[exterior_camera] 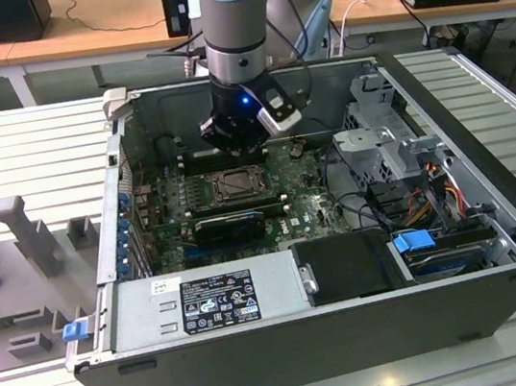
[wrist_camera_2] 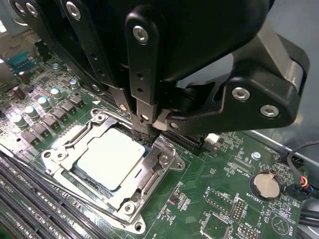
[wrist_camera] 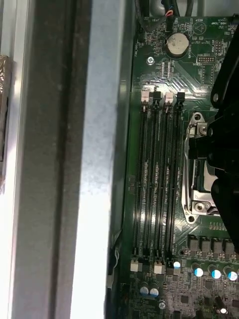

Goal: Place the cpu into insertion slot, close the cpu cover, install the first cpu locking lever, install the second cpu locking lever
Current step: 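Install the second cpu locking lever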

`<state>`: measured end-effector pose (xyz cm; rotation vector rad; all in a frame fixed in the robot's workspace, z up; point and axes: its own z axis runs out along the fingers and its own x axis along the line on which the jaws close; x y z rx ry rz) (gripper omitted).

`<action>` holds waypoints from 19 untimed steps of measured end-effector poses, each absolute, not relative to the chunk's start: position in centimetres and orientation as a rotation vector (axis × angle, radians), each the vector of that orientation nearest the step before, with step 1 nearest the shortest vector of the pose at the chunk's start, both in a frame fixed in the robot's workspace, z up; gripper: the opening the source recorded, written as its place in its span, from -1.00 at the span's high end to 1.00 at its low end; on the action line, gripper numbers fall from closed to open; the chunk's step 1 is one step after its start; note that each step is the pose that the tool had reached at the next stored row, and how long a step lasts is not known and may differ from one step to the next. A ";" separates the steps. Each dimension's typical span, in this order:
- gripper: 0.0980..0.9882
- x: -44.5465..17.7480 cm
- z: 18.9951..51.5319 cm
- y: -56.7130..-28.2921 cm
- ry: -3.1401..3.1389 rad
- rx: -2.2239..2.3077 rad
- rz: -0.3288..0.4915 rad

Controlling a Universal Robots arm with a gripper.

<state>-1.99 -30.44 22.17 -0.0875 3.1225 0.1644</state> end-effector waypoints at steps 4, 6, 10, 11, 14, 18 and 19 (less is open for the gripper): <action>0.98 -2.0 22.9 -30.4 3.123 -0.087 0.164; 0.98 -2.0 23.5 -30.4 3.123 -0.088 0.164; 0.98 -2.0 24.1 -30.4 3.122 -0.088 0.164; 0.98 -2.0 24.1 -30.4 3.122 -0.088 0.164; 0.98 -2.0 24.1 -30.5 3.123 -0.087 0.164; 0.98 -2.0 24.5 -30.6 3.123 -0.087 0.164; 0.98 -2.0 24.9 -30.6 3.123 -0.087 0.164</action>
